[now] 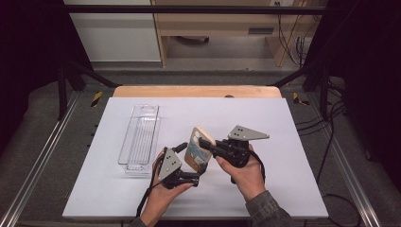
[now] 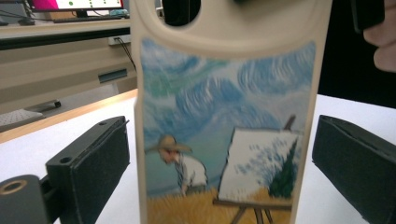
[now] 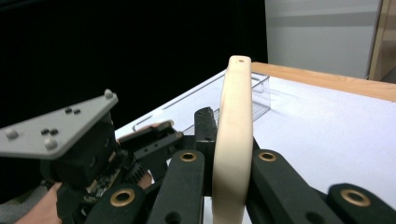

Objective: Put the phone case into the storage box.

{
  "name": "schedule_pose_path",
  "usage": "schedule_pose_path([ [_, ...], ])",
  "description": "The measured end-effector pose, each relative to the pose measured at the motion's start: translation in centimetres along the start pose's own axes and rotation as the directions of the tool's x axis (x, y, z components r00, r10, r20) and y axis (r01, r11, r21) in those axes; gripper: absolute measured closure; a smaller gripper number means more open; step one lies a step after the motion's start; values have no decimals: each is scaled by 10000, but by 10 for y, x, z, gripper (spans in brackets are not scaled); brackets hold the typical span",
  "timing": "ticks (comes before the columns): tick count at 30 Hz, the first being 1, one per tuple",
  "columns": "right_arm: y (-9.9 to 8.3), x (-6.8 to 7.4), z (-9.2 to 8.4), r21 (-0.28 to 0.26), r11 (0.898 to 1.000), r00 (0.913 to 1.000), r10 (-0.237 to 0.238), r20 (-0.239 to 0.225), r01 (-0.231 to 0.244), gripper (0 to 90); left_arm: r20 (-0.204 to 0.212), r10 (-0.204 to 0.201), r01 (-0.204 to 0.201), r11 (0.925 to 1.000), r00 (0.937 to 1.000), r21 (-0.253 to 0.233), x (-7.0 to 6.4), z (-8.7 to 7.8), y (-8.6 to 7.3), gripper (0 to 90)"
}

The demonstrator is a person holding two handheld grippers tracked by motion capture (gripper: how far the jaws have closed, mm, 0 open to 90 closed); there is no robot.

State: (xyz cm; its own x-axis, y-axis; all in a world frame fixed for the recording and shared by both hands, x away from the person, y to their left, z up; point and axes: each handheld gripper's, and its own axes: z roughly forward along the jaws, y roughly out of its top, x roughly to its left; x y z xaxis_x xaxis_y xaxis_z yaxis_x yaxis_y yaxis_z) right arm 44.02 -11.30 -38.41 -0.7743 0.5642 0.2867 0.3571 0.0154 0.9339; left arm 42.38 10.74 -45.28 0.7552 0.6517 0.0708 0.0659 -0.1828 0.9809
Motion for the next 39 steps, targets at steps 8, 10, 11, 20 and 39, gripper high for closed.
schedule_pose_path([
  [8, -7, 3, 6, 272, 9996, 10000, -73, -28, 74, 862, 48, -16, 16, 9999, 10000, -144, 0, -1, 2, 36],
  [10, -8, 4, 8, 292, 9995, 9999, -95, -56, 97, 862, 50, -11, 12, 9999, 10000, -163, -1, -1, 3, 34],
  [11, -9, 4, 8, 317, 9994, 9999, -108, -56, 110, 862, 55, -14, 15, 9999, 10000, -164, -1, -1, 3, 34],
  [20, -15, 7, 13, 511, 9985, 9998, -175, -127, 182, 861, 58, 14, -13, 9999, 10000, -143, 0, -1, 3, 33],
  [39, -19, 11, 19, 613, 9980, 9996, -165, -241, 179, 860, 49, 37, -36, 9999, 10000, -128, 0, -1, 3, 63],
])
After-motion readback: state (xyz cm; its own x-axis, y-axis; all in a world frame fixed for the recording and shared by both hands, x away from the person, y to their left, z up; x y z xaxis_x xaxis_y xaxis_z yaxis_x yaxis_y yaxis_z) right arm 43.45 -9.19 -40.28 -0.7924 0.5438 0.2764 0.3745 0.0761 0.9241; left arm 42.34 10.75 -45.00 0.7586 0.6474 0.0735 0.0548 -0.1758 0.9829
